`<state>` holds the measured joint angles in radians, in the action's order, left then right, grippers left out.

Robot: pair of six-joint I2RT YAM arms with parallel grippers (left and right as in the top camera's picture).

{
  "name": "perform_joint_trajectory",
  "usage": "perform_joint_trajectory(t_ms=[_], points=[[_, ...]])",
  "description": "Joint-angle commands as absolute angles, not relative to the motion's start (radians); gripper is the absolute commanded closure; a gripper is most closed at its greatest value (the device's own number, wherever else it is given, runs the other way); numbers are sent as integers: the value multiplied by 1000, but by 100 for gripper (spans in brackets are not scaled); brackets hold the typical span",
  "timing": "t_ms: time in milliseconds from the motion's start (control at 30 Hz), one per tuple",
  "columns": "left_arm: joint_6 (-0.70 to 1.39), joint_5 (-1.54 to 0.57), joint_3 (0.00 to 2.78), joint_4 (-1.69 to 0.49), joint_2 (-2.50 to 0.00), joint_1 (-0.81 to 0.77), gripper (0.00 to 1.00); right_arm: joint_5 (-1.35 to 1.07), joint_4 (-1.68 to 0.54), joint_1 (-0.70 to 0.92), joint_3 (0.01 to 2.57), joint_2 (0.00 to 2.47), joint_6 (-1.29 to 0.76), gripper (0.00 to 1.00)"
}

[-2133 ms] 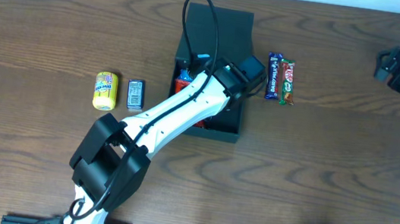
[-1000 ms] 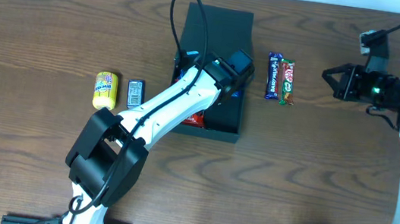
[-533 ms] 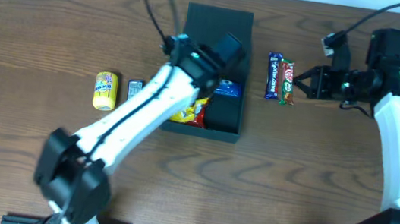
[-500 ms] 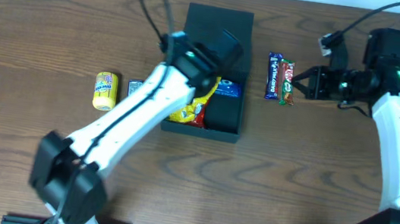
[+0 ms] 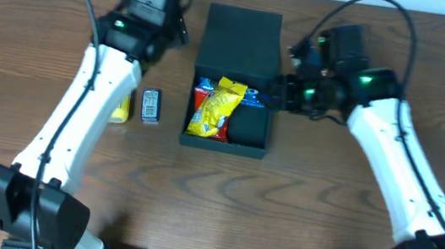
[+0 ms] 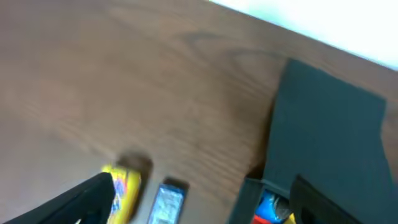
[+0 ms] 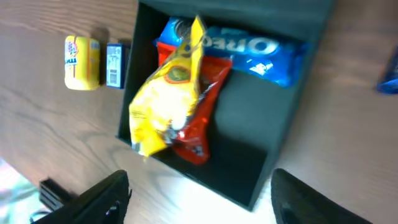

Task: Pack container
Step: 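Withdraw the left gripper left and move the right gripper into the box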

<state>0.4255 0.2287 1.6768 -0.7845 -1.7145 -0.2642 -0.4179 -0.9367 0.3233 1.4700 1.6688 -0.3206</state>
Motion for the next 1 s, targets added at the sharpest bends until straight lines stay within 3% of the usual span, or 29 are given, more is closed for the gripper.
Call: perform_joint_trajectory(t_ms=[0, 200, 333, 733, 833, 967], points=[[37, -38, 1686, -751, -1708, -195, 7, -363, -904, 388, 1465, 1739, -508, 27], [-238, -346, 1671, -763, -1757, -36, 6, -442, -757, 479, 1465, 1835, -645, 38], [-278, -535, 1664, -759, -1840, 56, 6, -366, -706, 539, 1470, 1835, -754, 33], [-315, -627, 1664, -741, -1933, 84, 7, -282, -737, 612, 1473, 1945, -845, 33], [-314, -630, 1664, -747, -1933, 78, 7, -281, -744, 609, 1473, 1983, -846, 40], [-314, -630, 1664, -756, -1933, 76, 7, -281, -746, 609, 1473, 2012, -844, 60]])
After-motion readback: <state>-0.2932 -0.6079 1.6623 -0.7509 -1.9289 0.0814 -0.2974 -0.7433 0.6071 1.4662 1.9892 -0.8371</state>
